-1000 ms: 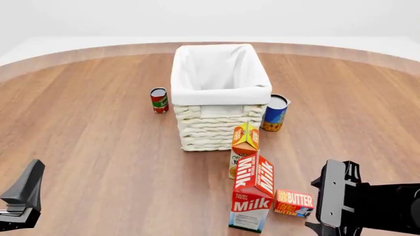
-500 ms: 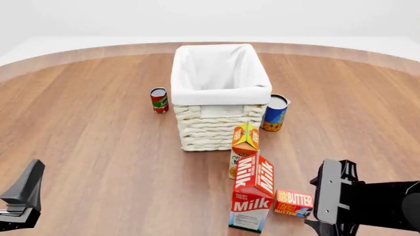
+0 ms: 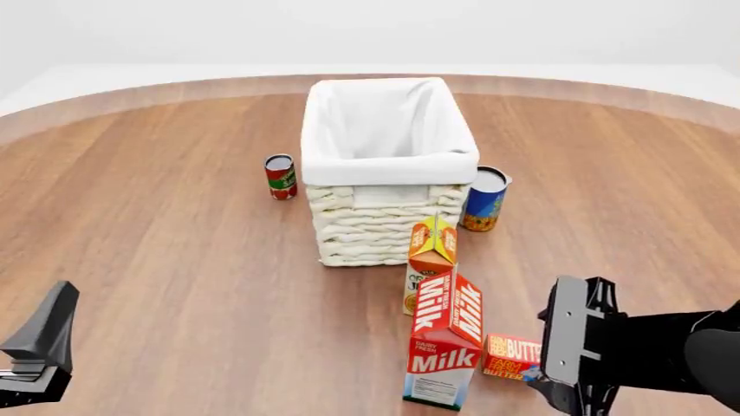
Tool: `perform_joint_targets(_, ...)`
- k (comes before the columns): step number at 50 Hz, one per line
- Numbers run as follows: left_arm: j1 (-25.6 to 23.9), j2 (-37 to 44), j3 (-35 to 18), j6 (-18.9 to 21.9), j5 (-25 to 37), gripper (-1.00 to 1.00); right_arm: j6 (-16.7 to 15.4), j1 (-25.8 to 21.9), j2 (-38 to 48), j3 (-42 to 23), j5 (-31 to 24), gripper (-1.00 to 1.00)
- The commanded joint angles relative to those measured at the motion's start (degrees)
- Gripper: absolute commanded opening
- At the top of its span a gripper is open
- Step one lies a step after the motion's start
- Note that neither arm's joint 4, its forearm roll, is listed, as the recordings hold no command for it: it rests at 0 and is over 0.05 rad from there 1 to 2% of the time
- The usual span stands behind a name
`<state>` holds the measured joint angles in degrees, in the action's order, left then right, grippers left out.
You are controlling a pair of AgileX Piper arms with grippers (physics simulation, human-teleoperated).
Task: Pick up the butter and put it in the basket.
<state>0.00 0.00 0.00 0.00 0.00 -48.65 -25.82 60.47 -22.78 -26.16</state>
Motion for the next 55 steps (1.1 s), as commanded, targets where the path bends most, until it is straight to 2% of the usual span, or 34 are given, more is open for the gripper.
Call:
perform_joint_targets(1, 0.00, 0.00, 0.00, 0.00, 0.00, 1.00, 0.31, -0.31, 2.64, -0.31, 2.23, 1.00)
perform_joint_targets(25, 0.00, 0.00, 0.00, 0.00, 0.00, 1.00, 3.69, -3.05, 7.34, 2.04, 8.79, 1.00)
perform_joint_targets(33, 0.00, 0.00, 0.00, 0.00, 0.00, 1.00, 3.75, -2.27, 8.88, 2.58, 9.95, 1.00)
perform_joint_targets(34, 0.00, 0.00, 0.00, 0.00, 0.00, 1.00, 3.62, -2.05, 9.18, 2.72, 10.31, 1.00)
perform_joint_targets(35, 0.00, 0.00, 0.00, 0.00, 0.00, 1.00, 5.41, -2.84, 13.54, 3.45, 14.69, 1.00)
perform_joint_targets(52, 0.00, 0.00, 0.00, 0.00, 0.00, 1.00, 6.17, -2.91, 13.65, 3.30, 14.27, 1.00)
perform_joint_targets(53, 0.00, 0.00, 0.00, 0.00, 0.00, 1.00, 5.64, -2.31, 13.96, 3.44, 14.85, -1.00)
perform_joint_targets(55, 0.00, 0.00, 0.00, 0.00, 0.00, 1.00, 6.85, -3.22, 13.82, 3.53, 14.19, -1.00)
